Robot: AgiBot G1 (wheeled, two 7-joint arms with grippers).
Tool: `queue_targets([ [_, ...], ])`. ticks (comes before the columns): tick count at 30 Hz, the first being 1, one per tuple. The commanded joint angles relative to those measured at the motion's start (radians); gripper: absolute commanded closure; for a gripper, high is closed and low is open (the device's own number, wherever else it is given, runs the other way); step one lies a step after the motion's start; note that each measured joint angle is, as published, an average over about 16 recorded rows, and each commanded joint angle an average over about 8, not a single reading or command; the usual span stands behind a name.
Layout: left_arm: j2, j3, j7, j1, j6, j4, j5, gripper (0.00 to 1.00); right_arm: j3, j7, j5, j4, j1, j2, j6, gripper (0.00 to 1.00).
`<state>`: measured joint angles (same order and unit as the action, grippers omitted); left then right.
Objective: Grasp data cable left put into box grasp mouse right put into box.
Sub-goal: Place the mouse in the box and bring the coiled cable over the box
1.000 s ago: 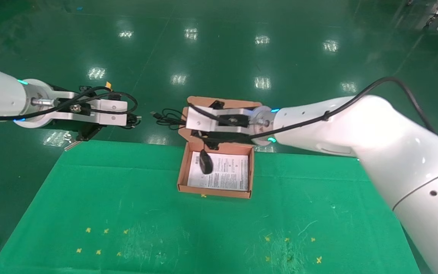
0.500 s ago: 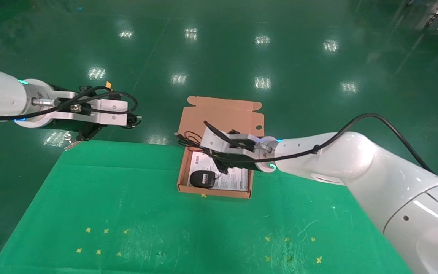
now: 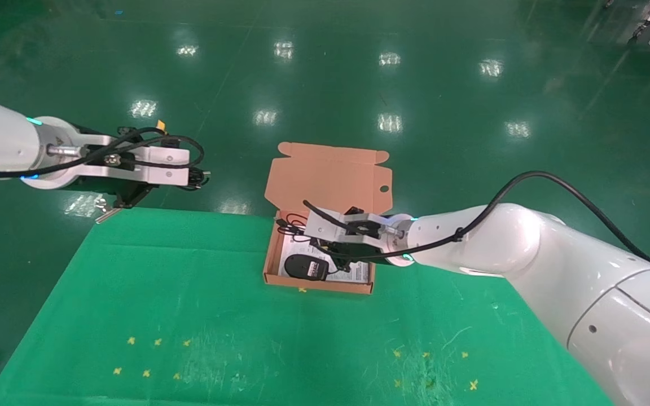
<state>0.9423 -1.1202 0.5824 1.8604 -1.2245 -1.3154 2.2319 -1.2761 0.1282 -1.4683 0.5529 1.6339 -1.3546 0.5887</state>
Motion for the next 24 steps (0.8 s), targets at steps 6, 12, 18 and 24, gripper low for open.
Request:
queue_targets([
  [6, 0.030, -0.004, -0.017, -0.031, 0.038, 0.024, -0.021, 1.00, -0.008, 0.008, 0.003, 0.032, 0.002, 0.030, -0.004, 0.00],
  [12, 0.079, -0.018, -0.048, -0.083, 0.103, 0.073, -0.031, 1.00, -0.001, 0.018, 0.007, 0.053, 0.015, 0.079, -0.005, 0.00],
  [18, 0.140, -0.025, -0.098, -0.135, 0.200, 0.139, -0.046, 1.00, 0.008, 0.024, 0.008, 0.103, 0.026, 0.170, -0.007, 0.00],
  [24, 0.239, -0.029, -0.176, -0.177, 0.332, 0.279, -0.065, 1.00, 0.010, 0.043, -0.004, 0.185, 0.039, 0.283, -0.004, 0.00],
])
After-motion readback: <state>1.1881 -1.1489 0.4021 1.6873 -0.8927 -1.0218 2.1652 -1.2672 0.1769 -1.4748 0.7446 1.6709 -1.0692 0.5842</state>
